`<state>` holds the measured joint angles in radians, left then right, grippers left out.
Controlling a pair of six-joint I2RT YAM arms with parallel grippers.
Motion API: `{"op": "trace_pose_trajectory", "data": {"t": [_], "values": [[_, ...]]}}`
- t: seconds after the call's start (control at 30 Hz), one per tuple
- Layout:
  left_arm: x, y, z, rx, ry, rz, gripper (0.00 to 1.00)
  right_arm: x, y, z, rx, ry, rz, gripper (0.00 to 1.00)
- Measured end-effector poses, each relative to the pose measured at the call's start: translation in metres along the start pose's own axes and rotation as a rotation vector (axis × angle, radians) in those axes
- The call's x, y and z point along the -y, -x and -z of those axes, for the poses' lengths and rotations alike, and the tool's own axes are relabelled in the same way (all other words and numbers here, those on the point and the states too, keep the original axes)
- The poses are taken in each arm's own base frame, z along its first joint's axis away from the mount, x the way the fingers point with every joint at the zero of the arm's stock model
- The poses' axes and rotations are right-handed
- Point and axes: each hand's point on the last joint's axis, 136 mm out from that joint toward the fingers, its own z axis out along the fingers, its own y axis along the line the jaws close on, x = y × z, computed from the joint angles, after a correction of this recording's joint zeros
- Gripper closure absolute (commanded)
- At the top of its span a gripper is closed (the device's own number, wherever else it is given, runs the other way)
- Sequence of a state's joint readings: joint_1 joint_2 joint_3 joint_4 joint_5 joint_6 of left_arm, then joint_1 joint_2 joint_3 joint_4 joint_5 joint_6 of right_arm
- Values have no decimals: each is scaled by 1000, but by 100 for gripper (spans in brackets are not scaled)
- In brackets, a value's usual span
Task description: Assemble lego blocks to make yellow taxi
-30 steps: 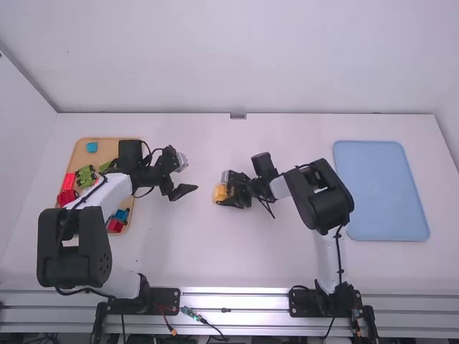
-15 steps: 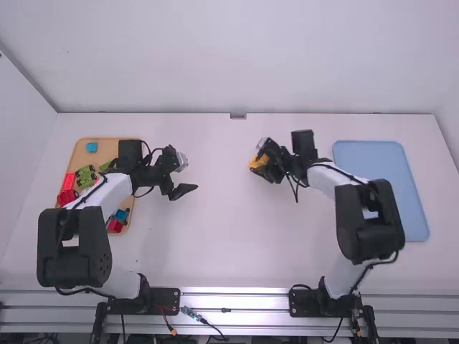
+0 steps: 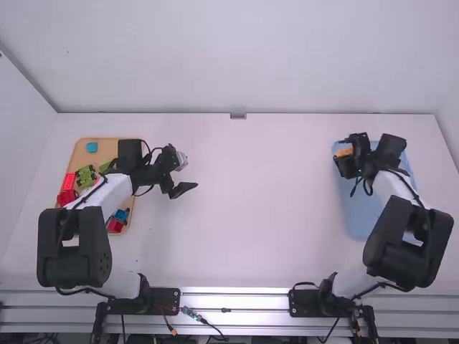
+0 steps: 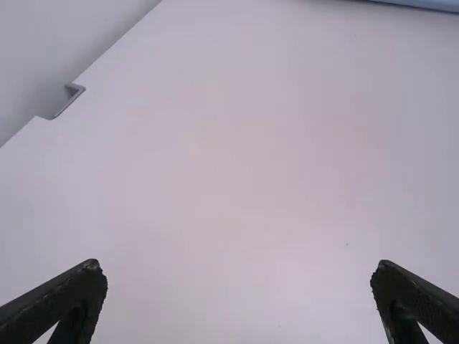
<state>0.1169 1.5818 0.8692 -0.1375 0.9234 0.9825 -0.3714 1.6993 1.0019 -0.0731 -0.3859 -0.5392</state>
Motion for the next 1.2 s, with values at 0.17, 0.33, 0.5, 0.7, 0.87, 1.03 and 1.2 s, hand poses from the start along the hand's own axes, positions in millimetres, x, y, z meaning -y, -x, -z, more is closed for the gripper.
{"op": "trace_pose_trajectory", "data": {"t": [0.17, 0.33, 0.5, 0.7, 0.87, 1.03, 1.2], "values": [[-5, 3, 0, 11, 15, 30, 1, 42, -30, 10, 55, -116, -67, 68], [-4, 5, -1, 15, 15, 62, 1, 47, -64, 12, 109, -169, -117, 64], [0, 8, -9, 3, 5, 60, 1, 53, -80, 17, 147, -215, -161, 64], [3, 9, -14, -13, 2, 63, 1, 55, -109, 0, 98, -197, -240, 64], [2, 7, -14, -22, 10, 66, 1, 51, -130, -22, 33, -144, -304, 49], [2, 7, -14, -24, 12, 66, 1, 59, -120, -22, 15, -130, -326, 1], [1, 7, -14, -24, 13, 70, 1, 53, -126, -17, -51, -112, -398, 1]]}}
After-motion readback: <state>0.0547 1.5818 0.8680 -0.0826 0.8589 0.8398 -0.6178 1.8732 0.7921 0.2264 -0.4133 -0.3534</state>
